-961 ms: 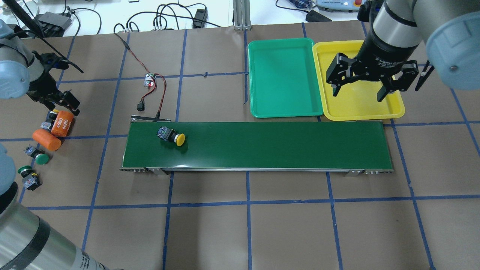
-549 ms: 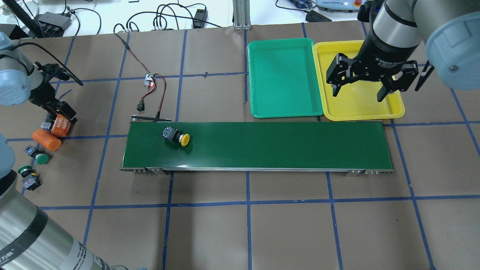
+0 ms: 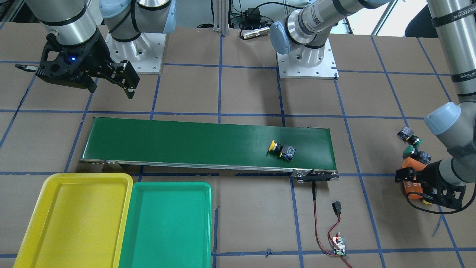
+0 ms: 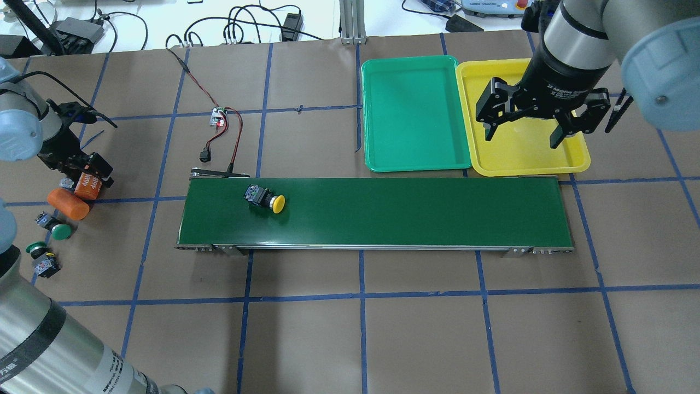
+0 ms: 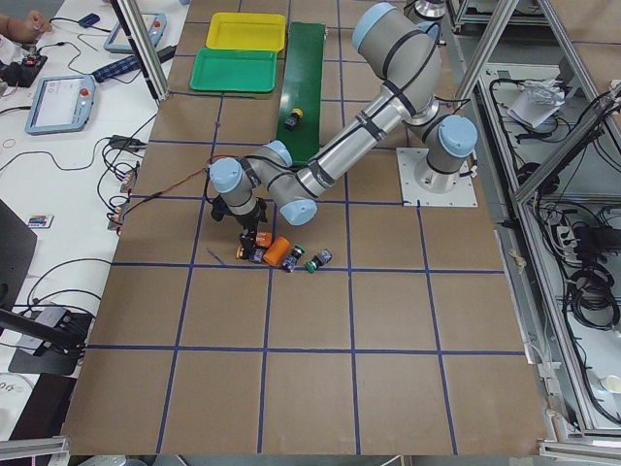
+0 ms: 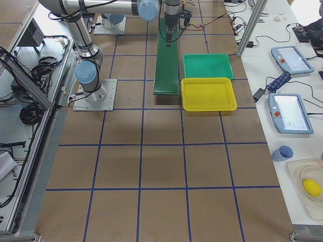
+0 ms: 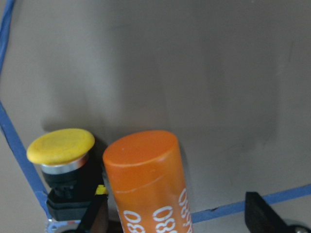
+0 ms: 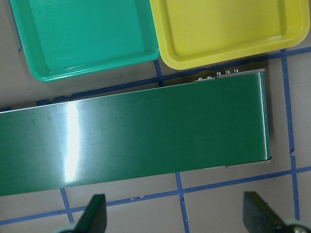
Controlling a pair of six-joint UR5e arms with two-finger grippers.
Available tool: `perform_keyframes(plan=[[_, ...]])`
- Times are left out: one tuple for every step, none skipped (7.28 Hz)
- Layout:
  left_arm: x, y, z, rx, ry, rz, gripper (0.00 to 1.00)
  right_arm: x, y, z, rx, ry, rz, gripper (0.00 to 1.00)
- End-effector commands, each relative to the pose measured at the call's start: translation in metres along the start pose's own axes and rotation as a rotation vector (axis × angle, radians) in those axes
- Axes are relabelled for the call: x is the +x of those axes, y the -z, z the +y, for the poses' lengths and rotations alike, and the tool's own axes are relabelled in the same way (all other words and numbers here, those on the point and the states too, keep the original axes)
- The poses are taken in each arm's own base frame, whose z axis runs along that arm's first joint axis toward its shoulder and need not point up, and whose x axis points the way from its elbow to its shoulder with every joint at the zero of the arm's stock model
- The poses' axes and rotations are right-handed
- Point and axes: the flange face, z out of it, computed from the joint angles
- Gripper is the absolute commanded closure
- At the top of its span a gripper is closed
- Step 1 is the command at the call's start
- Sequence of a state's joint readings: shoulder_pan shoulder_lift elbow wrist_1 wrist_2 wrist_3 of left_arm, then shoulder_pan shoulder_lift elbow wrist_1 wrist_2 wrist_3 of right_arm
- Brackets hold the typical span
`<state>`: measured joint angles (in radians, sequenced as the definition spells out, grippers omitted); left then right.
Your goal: Sort buttons by color to trays
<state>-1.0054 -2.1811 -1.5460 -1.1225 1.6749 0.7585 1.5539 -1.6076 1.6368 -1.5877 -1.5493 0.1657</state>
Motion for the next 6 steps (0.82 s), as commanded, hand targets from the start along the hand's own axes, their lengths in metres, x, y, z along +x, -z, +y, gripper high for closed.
perform_keyframes(plan=[[0.001, -0.006, 0.001, -0.012, 0.023, 0.011, 0.40, 0.001, 0.000, 0.000, 0.000, 0.000, 0.000, 0.00], [0.002, -0.006, 0.001, -0.011, 0.024, 0.012, 0.74, 0.000, 0.000, 0.000, 0.000, 0.001, 0.000, 0.00], [0.008, 0.002, -0.001, -0.001, 0.012, 0.007, 0.97, 0.001, 0.000, 0.000, -0.001, 0.000, 0.000, 0.00], [0.015, 0.015, -0.002, 0.007, -0.008, -0.003, 1.00, 0.001, 0.000, 0.000, 0.000, 0.000, 0.000, 0.00], [0.041, 0.034, 0.002, -0.001, -0.032, 0.071, 1.00, 0.001, 0.000, 0.000, 0.000, 0.000, 0.000, 0.00], [0.076, 0.065, 0.004, 0.003, -0.073, 0.095, 1.00, 0.001, 0.000, 0.000, -0.001, 0.000, 0.000, 0.00]])
